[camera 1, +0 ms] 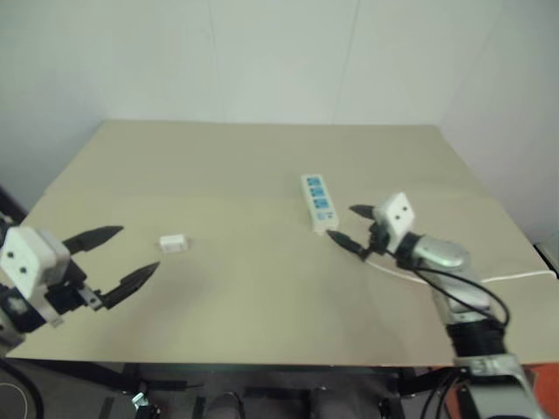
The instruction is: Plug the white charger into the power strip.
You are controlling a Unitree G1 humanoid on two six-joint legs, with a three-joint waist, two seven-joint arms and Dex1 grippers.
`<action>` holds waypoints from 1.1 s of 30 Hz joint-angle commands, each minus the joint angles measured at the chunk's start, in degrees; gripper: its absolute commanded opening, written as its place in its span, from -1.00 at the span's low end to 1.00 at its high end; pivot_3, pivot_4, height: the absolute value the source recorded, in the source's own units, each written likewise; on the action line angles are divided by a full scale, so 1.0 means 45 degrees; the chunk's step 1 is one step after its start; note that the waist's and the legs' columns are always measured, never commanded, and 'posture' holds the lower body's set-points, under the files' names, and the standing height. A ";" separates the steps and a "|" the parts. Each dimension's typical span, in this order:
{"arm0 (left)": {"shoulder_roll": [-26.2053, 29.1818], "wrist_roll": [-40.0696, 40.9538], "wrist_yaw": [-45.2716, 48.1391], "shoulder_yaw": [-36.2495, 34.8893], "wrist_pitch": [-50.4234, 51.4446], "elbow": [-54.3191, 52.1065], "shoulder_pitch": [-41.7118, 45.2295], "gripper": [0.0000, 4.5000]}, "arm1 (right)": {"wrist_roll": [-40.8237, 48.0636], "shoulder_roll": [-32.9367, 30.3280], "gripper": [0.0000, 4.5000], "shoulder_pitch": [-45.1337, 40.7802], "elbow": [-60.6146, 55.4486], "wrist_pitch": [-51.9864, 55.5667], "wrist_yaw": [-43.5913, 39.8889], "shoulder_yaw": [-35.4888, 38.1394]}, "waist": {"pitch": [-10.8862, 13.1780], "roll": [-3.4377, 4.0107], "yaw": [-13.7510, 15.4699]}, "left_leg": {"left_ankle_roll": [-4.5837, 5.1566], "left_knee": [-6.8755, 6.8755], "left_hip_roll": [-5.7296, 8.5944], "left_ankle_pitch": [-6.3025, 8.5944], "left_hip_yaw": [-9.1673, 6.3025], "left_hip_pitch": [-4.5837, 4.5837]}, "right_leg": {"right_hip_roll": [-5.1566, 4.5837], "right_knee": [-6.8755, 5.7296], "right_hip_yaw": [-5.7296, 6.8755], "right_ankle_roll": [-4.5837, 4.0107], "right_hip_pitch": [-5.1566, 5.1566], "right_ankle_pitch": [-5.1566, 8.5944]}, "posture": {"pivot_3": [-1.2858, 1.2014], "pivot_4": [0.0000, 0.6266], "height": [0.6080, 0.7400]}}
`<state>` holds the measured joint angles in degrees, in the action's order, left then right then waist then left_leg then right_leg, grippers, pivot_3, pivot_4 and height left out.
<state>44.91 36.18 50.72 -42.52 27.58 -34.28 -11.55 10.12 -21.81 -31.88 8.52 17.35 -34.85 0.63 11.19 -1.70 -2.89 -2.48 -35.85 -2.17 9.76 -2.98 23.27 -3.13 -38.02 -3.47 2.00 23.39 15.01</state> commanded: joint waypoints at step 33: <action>0.0389 0.0448 0.0021 0.0796 -0.0469 0.0142 0.0777 0.98 | -0.2144 0.4910 1.00 -0.4389 1.0525 -0.5391 0.8549 0.0792 | -0.0002 -0.0002 -0.0305 | 0.0002 0.0016 -0.0010 -0.0001 0.0006 0.0005 | 0.0015 0.0002 -0.0016 -0.0041 0.0021 -0.0036 | 0.03 -0.52 1.00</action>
<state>45.79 37.44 51.01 -37.29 26.38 -32.45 -7.98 -0.61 -0.29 -50.46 54.91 -5.11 3.92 3.20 11.18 -1.71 -4.26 -2.47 -35.78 -2.22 9.76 -2.95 23.29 -3.05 -38.01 -3.54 1.82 23.48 14.84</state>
